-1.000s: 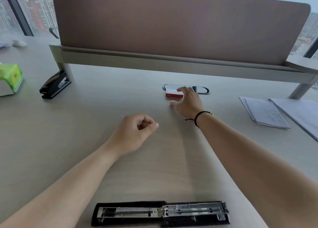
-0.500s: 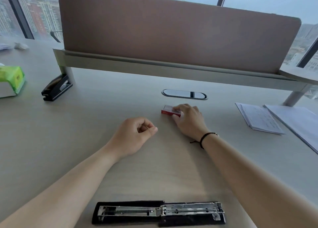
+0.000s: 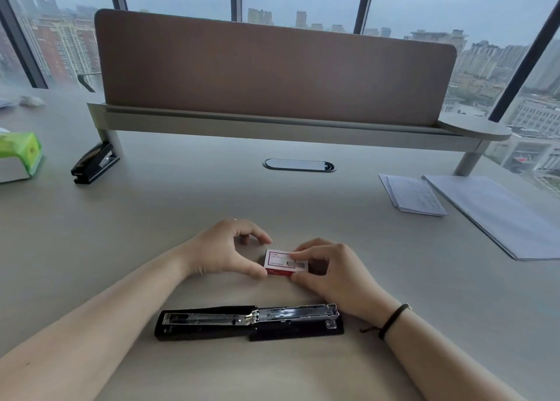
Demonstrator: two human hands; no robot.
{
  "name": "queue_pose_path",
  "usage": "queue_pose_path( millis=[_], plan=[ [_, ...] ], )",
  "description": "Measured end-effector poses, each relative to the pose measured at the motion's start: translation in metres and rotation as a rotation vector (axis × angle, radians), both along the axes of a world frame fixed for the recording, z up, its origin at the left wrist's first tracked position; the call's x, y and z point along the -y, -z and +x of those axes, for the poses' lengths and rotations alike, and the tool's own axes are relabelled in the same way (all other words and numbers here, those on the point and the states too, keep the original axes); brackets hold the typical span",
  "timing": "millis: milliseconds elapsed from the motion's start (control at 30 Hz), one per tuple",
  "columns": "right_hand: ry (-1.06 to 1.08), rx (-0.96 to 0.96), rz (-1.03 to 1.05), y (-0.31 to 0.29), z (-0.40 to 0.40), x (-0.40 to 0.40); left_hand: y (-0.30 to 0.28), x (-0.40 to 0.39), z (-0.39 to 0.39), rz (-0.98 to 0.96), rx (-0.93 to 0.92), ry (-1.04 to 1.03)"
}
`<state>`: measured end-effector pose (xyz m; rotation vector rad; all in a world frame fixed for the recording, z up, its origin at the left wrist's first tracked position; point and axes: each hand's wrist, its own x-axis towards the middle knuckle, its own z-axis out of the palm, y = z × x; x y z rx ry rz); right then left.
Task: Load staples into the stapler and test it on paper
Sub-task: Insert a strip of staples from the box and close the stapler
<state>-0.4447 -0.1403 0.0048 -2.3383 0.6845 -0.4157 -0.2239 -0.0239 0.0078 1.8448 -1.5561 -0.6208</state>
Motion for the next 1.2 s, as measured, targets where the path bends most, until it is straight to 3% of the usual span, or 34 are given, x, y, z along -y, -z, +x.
queue_pose_path(
  millis=[1200],
  plan=[
    [-0.123, 0.062, 0.105, 0.000, -0.014, 0.019, 0.000, -0.038, -0.010, -0.079, 0.038, -0.046]
  ],
)
